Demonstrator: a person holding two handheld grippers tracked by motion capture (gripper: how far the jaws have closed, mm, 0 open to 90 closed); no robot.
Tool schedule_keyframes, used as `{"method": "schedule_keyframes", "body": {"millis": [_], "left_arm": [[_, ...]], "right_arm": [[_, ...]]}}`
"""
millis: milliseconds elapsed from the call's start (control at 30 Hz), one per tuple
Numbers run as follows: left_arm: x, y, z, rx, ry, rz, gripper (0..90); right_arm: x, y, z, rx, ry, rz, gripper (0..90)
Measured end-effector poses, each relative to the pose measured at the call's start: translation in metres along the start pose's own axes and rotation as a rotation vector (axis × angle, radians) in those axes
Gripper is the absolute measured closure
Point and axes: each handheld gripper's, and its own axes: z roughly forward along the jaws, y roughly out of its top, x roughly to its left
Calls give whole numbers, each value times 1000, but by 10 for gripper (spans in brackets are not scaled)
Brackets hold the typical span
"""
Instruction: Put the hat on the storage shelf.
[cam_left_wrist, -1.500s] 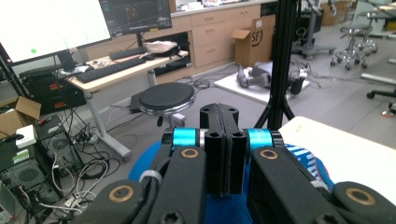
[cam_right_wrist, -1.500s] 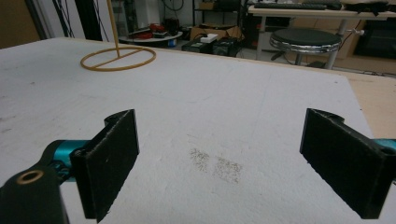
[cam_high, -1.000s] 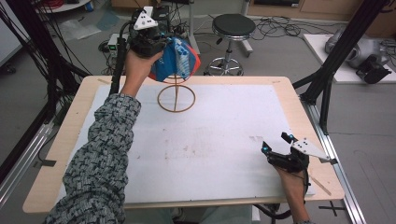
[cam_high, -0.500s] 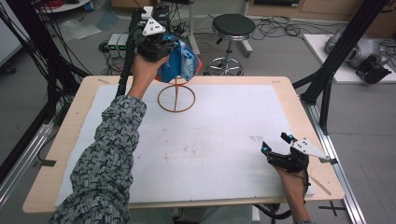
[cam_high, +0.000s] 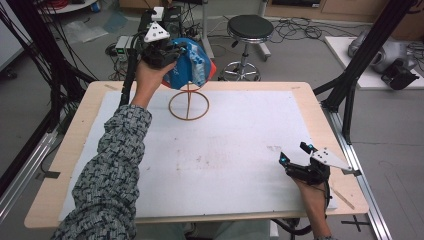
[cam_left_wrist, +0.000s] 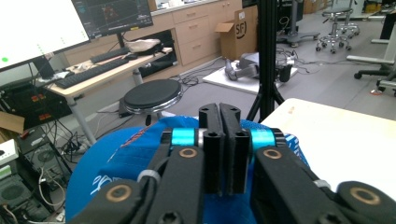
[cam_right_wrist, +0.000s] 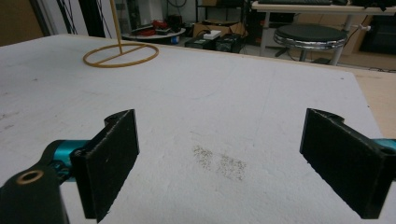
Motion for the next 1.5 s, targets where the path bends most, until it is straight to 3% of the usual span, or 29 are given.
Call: {"method": "schedule_keyframes", "body": {"millis": [233,467,767,933,1500], "left_arm": [[3,-1,-2,5,-24,-7,758],[2,0,-5,0,-25,-5,694],[4,3,-20,-4,-11,-6,613],[7,3,-36,7,9,-5,551],[22,-13,-101,19,97,-12,478]], "right_arm": [[-1,0,0,0,0,3,108],[-1,0,0,-4,1,-3,108],[1,1,0,-3,2,2,108],[1,2,0,-6,1,-3,108],[1,5,2,-16,-9,-8,108]]}}
